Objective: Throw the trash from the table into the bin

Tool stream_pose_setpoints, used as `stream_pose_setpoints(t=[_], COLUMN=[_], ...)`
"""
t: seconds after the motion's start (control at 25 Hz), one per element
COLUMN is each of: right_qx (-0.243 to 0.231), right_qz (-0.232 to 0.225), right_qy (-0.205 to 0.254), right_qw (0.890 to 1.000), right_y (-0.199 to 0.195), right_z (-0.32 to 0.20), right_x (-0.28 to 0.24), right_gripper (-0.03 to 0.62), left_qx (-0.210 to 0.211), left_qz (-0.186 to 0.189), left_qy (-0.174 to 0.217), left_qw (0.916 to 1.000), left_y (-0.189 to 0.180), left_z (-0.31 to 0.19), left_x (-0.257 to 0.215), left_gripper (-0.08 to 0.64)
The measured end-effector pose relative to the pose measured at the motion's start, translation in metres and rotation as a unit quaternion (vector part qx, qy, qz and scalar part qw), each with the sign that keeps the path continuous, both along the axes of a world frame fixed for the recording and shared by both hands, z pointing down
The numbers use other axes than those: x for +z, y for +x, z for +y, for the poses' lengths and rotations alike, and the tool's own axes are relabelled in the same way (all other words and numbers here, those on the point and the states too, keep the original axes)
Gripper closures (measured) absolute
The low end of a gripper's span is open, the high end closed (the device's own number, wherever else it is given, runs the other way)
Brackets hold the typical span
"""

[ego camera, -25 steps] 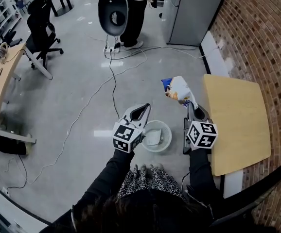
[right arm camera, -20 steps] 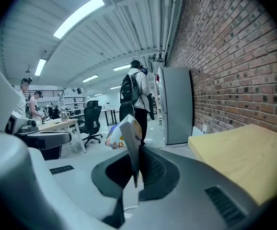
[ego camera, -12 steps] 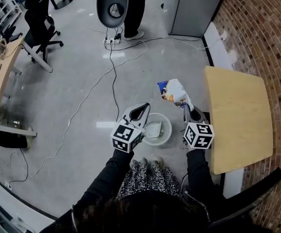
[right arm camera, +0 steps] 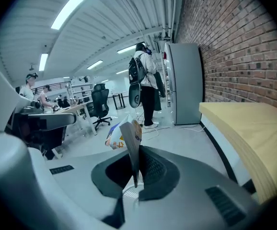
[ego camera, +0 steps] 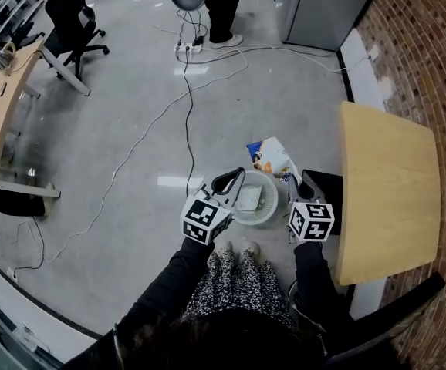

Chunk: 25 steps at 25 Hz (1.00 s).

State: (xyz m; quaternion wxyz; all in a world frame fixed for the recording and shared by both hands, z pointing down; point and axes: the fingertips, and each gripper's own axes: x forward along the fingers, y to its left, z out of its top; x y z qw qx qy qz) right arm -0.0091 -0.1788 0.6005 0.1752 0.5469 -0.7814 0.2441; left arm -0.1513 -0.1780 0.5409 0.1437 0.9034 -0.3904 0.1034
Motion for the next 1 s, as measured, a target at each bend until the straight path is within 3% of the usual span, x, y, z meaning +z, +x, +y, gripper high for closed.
stream_pose_setpoints(t=[1.0], right_qx=[-0.007], right_qz=[-0.015], right_qy=[-0.119], right_qw=[0.993], right_y=[-0.004], right_z=[0.034], right_x=[0.202], right_gripper=[0.578], left_qx=[0.034], left_qz=[-0.023], left_qy=[-0.065], left_qw=[0.9970], left_y=[0.010], left_z=[0.015], left_x=[0.165], left_gripper=[0.555])
